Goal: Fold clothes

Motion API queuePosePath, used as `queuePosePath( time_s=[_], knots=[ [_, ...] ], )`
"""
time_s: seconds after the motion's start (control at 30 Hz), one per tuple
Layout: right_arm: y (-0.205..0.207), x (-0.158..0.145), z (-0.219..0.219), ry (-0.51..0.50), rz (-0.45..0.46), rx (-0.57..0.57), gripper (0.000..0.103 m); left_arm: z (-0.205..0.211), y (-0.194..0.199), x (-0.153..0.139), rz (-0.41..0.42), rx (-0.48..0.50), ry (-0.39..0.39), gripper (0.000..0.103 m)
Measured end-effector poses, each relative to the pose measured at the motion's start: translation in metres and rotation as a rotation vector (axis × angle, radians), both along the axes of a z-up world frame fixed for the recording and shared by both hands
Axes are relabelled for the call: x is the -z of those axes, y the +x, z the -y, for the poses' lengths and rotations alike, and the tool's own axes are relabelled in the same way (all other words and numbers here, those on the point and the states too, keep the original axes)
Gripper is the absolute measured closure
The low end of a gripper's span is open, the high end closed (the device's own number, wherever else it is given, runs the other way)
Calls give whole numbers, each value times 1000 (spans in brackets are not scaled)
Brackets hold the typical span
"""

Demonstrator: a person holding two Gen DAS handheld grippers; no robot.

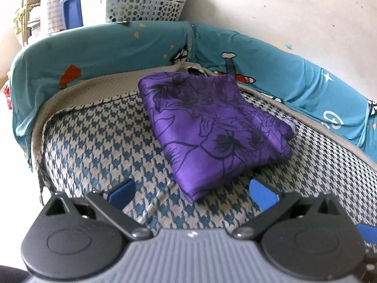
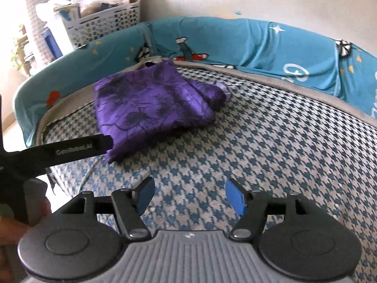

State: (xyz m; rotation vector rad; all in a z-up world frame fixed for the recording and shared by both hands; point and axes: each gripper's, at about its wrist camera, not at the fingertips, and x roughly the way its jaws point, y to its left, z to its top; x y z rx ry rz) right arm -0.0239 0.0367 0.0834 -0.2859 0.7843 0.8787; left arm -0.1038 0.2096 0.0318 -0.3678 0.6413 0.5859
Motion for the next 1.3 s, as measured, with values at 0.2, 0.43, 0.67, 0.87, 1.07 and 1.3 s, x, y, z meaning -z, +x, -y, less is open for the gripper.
queuePosePath(
  time_s=[0.2, 0.43, 0.67, 0.87, 1.07, 1.3],
  knots=[
    [4, 2, -6, -9, 18, -91, 37, 8, 9, 4, -48, -8, 56, 0],
    [36, 17, -14, 14, -15, -33, 36, 7, 15, 14, -105, -18, 49, 0],
    [63, 37, -30, -43, -130, 94, 36, 4, 18, 18, -123, -51, -4, 0],
    [61, 37, -51, -45, -119, 82, 35, 2, 19, 18, -131, -75, -8, 0],
    [51, 39, -74, -61, -87, 3, 32, -1, 17, 22, -178, -95, 39, 0],
    [58, 46, -82, -90, -63, -9, 31, -5, 21, 29, -223, -100, 37, 0]
  ],
)
